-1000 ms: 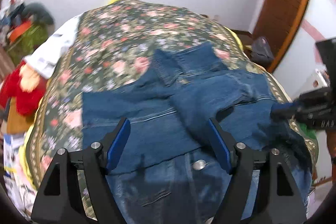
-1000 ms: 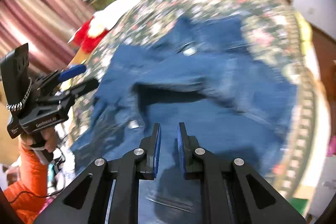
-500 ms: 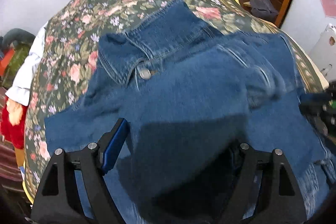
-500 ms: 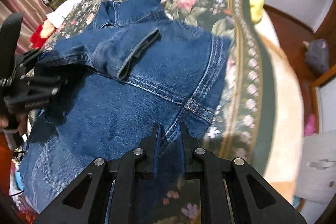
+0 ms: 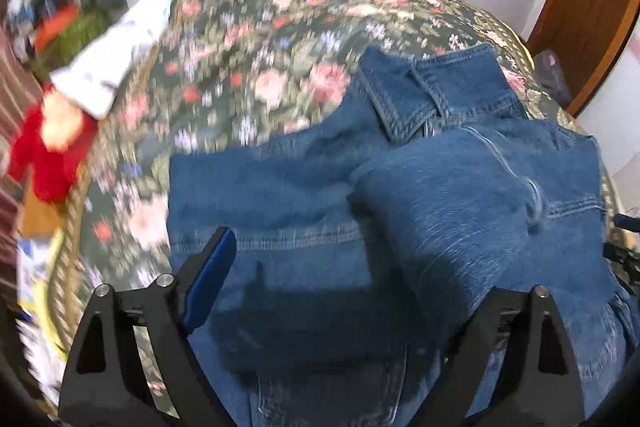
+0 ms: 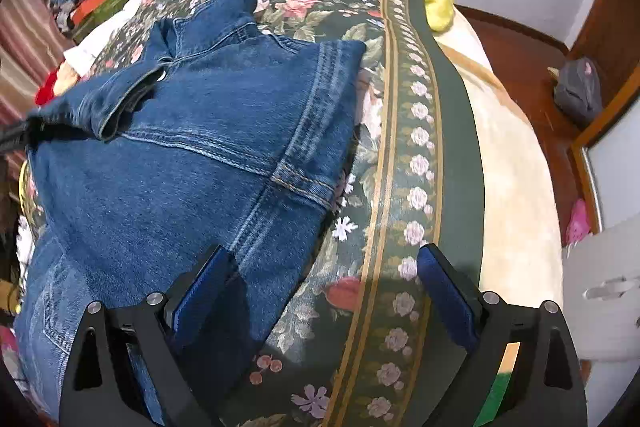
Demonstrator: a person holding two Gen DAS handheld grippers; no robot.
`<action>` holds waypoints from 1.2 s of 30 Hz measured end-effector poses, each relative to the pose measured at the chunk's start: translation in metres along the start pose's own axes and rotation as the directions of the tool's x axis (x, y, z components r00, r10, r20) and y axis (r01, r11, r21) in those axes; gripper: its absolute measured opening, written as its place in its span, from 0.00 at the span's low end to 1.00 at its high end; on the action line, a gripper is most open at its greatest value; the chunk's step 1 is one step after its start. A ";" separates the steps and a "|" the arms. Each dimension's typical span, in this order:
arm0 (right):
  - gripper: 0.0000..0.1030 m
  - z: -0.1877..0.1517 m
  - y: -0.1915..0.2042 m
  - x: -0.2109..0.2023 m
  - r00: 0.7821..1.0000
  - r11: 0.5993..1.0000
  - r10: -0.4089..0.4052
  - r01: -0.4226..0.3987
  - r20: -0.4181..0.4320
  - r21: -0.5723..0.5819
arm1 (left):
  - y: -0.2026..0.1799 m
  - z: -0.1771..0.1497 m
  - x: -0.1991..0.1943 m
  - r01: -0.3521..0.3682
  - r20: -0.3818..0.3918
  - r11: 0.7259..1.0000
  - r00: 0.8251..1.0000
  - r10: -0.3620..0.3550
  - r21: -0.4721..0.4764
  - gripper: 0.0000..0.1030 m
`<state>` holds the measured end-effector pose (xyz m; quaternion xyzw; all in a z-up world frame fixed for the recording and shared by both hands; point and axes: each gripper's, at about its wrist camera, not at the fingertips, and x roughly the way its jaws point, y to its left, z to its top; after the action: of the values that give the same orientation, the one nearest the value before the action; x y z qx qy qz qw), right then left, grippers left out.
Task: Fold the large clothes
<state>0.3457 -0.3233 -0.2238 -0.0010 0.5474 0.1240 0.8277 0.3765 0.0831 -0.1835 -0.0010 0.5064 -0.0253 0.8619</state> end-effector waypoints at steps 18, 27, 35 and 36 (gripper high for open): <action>0.92 0.018 0.023 -0.026 0.998 0.999 0.036 -0.037 0.047 0.023 | -0.053 -0.020 -0.009 -0.057 0.017 0.986 0.998 0.055 0.159 0.87; 0.92 0.021 0.031 -0.037 0.995 0.997 0.068 -0.071 0.071 0.042 | -0.119 -0.009 0.035 -0.155 0.058 0.883 0.988 0.145 0.443 0.93; 0.92 0.020 0.018 -0.031 0.997 0.992 0.069 -0.073 0.047 0.104 | -0.101 0.005 0.019 -0.168 0.136 0.921 0.983 0.127 0.351 0.25; 0.92 0.020 0.017 -0.032 0.996 0.992 0.068 -0.073 0.049 0.104 | -0.089 0.010 0.009 -0.144 0.152 0.942 0.983 0.101 0.303 0.20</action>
<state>0.3485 -0.3103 -0.1846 0.0651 0.5337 0.1240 0.8340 0.3855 -0.0062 -0.1843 0.1656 0.4358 -0.0514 0.8832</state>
